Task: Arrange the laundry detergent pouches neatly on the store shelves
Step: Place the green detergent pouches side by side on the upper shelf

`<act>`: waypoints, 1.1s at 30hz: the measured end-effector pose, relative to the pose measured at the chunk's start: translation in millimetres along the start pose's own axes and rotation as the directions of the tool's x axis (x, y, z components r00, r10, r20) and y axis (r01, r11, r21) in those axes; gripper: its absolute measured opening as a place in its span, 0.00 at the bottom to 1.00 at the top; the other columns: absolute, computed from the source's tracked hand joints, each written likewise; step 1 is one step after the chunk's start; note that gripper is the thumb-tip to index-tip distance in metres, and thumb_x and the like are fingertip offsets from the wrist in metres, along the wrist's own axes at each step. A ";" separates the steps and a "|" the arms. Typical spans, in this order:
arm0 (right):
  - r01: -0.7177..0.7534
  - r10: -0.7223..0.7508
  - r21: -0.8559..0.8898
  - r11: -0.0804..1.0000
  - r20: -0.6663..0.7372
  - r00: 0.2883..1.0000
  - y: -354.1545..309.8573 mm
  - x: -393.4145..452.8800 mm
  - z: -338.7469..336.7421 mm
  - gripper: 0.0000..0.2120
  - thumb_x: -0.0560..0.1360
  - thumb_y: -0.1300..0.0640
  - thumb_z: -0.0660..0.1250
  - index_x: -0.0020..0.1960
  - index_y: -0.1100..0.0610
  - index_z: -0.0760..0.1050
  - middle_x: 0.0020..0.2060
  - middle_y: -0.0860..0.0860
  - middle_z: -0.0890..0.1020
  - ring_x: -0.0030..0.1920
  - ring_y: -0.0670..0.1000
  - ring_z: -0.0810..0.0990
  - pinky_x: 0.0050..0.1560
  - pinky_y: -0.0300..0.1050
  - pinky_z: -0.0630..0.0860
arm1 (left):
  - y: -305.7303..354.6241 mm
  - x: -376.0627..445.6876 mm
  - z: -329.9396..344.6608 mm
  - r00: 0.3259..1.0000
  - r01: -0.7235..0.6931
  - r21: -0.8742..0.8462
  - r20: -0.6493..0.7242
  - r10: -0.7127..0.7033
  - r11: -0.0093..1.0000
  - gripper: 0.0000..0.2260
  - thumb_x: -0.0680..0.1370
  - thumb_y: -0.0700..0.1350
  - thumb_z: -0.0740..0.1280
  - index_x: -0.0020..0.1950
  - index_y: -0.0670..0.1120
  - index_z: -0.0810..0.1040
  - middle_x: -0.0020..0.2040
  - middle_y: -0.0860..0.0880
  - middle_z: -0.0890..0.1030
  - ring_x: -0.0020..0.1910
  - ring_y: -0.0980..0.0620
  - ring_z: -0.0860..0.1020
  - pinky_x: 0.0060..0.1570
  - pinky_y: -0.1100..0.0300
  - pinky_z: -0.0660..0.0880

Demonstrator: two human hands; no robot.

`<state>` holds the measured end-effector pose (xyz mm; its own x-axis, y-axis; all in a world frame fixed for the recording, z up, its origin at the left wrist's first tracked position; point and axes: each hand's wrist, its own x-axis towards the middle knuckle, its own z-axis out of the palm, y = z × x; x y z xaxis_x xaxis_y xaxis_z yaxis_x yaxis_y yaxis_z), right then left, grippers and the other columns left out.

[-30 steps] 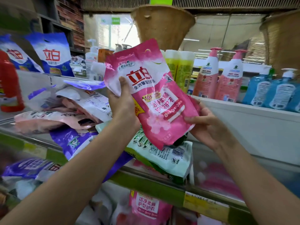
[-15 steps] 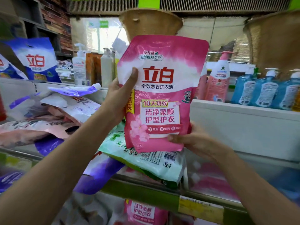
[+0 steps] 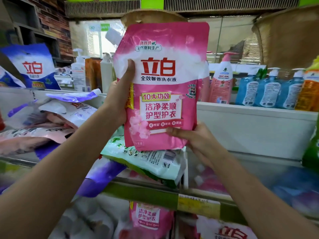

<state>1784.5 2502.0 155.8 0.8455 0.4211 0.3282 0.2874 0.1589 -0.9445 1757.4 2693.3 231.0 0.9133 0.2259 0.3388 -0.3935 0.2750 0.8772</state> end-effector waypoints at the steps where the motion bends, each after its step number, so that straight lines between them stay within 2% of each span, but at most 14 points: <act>1: 0.014 -0.014 0.004 1.000 -0.012 1.000 -3.0 -5.3 1.2 0.22 0.61 0.62 0.76 0.54 0.54 0.79 0.50 0.51 0.86 0.52 0.51 0.85 0.55 0.49 0.80 | 2.4 -4.7 1.7 1.000 -0.004 -0.001 0.007 0.004 1.000 0.21 0.76 0.62 0.64 0.56 0.48 0.81 0.50 0.45 0.86 0.48 0.44 0.85 0.46 0.45 0.81; 4: 0.045 -0.045 0.004 0.999 -0.031 0.998 -11.5 -27.3 4.6 0.21 0.59 0.60 0.77 0.51 0.52 0.80 0.50 0.51 0.86 0.53 0.51 0.84 0.56 0.49 0.79 | 9.0 -25.9 6.5 0.999 -0.015 -0.012 0.046 0.016 1.000 0.23 0.76 0.63 0.63 0.61 0.48 0.79 0.53 0.45 0.85 0.51 0.43 0.84 0.51 0.42 0.80; 9: 0.050 -0.049 0.043 0.998 -0.018 0.999 -21.0 -79.4 15.6 0.20 0.59 0.62 0.75 0.51 0.54 0.80 0.48 0.50 0.86 0.51 0.49 0.85 0.52 0.44 0.80 | 18.5 -73.0 11.4 0.993 -0.007 -0.019 0.118 0.009 1.000 0.23 0.78 0.62 0.61 0.64 0.48 0.78 0.56 0.44 0.84 0.54 0.43 0.83 0.52 0.43 0.79; 12: 0.008 -0.009 0.109 0.994 0.007 1.000 -24.4 -120.4 27.2 0.21 0.61 0.67 0.74 0.53 0.57 0.79 0.49 0.52 0.86 0.52 0.52 0.84 0.53 0.45 0.81 | 20.7 -107.1 11.3 0.988 0.017 -0.024 0.152 -0.013 1.000 0.22 0.78 0.61 0.61 0.64 0.48 0.78 0.56 0.44 0.84 0.54 0.43 0.83 0.54 0.42 0.79; 14: -0.013 0.012 0.125 0.992 0.016 1.000 -23.2 -151.1 34.6 0.20 0.62 0.68 0.73 0.53 0.58 0.79 0.48 0.53 0.86 0.51 0.51 0.85 0.49 0.43 0.81 | 18.2 -130.6 8.5 0.983 0.042 -0.035 0.179 -0.035 0.999 0.23 0.77 0.62 0.62 0.64 0.48 0.78 0.57 0.44 0.83 0.55 0.42 0.82 0.54 0.42 0.78; 16: -0.041 0.043 0.115 0.993 -0.014 0.999 -19.0 -183.5 41.0 0.21 0.63 0.68 0.73 0.55 0.59 0.79 0.49 0.53 0.86 0.50 0.51 0.85 0.45 0.42 0.82 | 11.8 -154.2 6.2 0.976 0.082 -0.040 0.206 -0.072 0.996 0.26 0.75 0.64 0.64 0.65 0.48 0.77 0.60 0.43 0.82 0.58 0.41 0.81 0.57 0.40 0.76; 17: -0.061 0.066 0.109 0.992 -0.036 0.997 -15.1 -199.2 43.7 0.22 0.62 0.67 0.73 0.56 0.59 0.78 0.51 0.53 0.86 0.52 0.52 0.84 0.48 0.44 0.82 | 7.9 -167.9 5.5 0.973 0.109 -0.040 0.208 -0.098 0.993 0.27 0.74 0.65 0.64 0.66 0.48 0.77 0.60 0.42 0.81 0.58 0.40 0.81 0.58 0.39 0.75; 19: -0.105 0.113 0.100 0.989 -0.079 0.990 -4.9 -228.9 47.3 0.25 0.60 0.66 0.75 0.57 0.58 0.79 0.53 0.54 0.85 0.55 0.53 0.83 0.55 0.49 0.80 | -2.5 -194.1 4.2 0.970 0.157 -0.035 0.194 -0.148 0.987 0.29 0.73 0.65 0.66 0.65 0.47 0.77 0.60 0.42 0.81 0.58 0.40 0.81 0.58 0.38 0.75; 21: -0.143 0.154 0.103 0.984 -0.116 0.981 7.3 -257.9 48.8 0.25 0.59 0.66 0.75 0.55 0.57 0.79 0.52 0.53 0.86 0.55 0.52 0.83 0.59 0.51 0.78 | -16.0 -221.4 4.6 0.969 0.187 -0.017 0.165 -0.182 0.982 0.29 0.72 0.65 0.67 0.64 0.47 0.77 0.59 0.42 0.82 0.56 0.40 0.81 0.56 0.38 0.76; 24: -0.219 0.224 0.051 0.974 -0.144 0.964 24.0 -299.2 50.1 0.27 0.59 0.65 0.76 0.57 0.53 0.78 0.52 0.51 0.85 0.58 0.51 0.82 0.63 0.54 0.75 | -34.3 -261.5 5.8 0.978 0.187 0.025 0.087 -0.188 0.982 0.19 0.76 0.61 0.65 0.54 0.47 0.81 0.50 0.45 0.86 0.48 0.44 0.85 0.46 0.46 0.81; 27: -0.319 0.314 -0.020 0.948 -0.137 0.940 44.6 -331.9 49.1 0.26 0.61 0.63 0.78 0.59 0.53 0.78 0.54 0.51 0.85 0.60 0.52 0.80 0.65 0.59 0.74 | -55.7 -296.4 0.7 0.970 0.231 0.046 0.068 -0.234 0.972 0.17 0.77 0.59 0.64 0.53 0.48 0.80 0.46 0.47 0.86 0.44 0.46 0.85 0.39 0.50 0.82; 30: -0.406 0.399 -0.032 0.913 -0.122 0.909 66.9 -354.7 48.4 0.26 0.64 0.66 0.77 0.60 0.55 0.78 0.54 0.51 0.85 0.60 0.51 0.81 0.66 0.58 0.73 | -76.6 -323.7 -9.6 0.955 0.289 0.103 0.034 -0.293 0.952 0.20 0.75 0.61 0.64 0.55 0.47 0.80 0.47 0.46 0.86 0.44 0.45 0.85 0.39 0.49 0.82; 33: -0.486 0.479 -0.061 0.872 -0.097 0.872 85.8 -372.8 50.7 0.26 0.64 0.66 0.78 0.60 0.55 0.77 0.52 0.49 0.85 0.57 0.49 0.82 0.65 0.55 0.74 | -95.7 -347.3 -21.7 0.940 0.338 0.151 -0.017 -0.340 0.929 0.23 0.69 0.63 0.66 0.54 0.47 0.80 0.48 0.45 0.86 0.45 0.44 0.85 0.45 0.47 0.82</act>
<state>1471.1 2403.9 -46.9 0.9188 0.3572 -0.1679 -0.1328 -0.1208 -0.9838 1475.7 2608.8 22.0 0.9907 0.1353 0.0146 -0.0405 0.1905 0.9809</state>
